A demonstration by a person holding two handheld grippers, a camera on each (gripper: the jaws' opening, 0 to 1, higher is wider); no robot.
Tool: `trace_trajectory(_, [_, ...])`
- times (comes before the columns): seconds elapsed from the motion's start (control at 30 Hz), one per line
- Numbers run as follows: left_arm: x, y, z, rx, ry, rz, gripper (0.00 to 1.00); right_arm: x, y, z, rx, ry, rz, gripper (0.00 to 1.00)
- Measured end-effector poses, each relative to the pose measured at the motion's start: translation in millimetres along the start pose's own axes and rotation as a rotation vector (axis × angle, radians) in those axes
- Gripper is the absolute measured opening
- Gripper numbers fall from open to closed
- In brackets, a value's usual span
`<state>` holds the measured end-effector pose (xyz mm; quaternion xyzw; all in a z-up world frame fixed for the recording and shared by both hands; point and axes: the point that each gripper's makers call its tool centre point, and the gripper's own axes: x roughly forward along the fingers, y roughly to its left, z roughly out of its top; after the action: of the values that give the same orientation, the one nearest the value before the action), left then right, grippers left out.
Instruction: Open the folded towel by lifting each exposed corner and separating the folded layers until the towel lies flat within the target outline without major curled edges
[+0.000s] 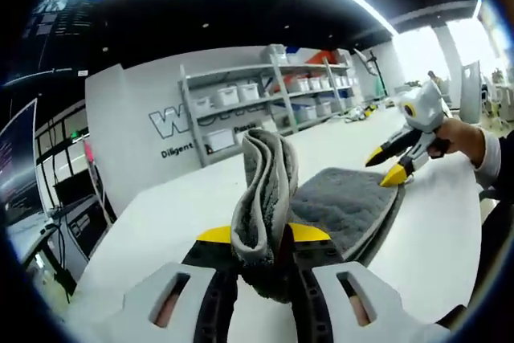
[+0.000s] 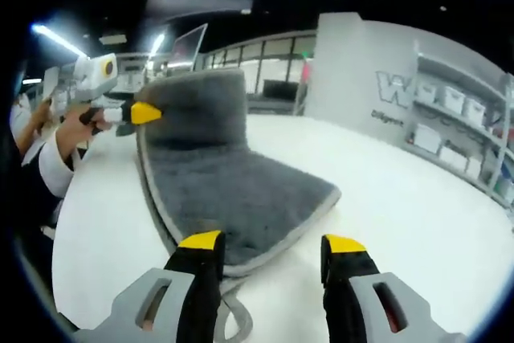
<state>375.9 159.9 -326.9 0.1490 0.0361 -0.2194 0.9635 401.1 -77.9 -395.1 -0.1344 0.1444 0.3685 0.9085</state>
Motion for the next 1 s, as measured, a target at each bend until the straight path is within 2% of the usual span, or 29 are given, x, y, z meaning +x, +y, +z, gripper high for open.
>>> trace_trajectory(0.23, [-1.5, 5.1, -10.1, -0.001, 0.042, -0.002, 0.23, -3.0, 1.7, 1.9, 0.019, -0.013, 0.027, 0.49])
trace_trajectory(0.43, [-3.9, 6.7, -15.9, 0.003, 0.065, -0.007, 0.23, -5.8, 9.9, 8.4, 0.012, -0.042, 0.065, 0.54])
trace_trajectory(1.0, [-8.3, 14.4, -40.4, 0.012, 0.159, -0.012, 0.25, -10.7, 24.5, 15.8, -0.104, -0.076, 0.125, 0.52])
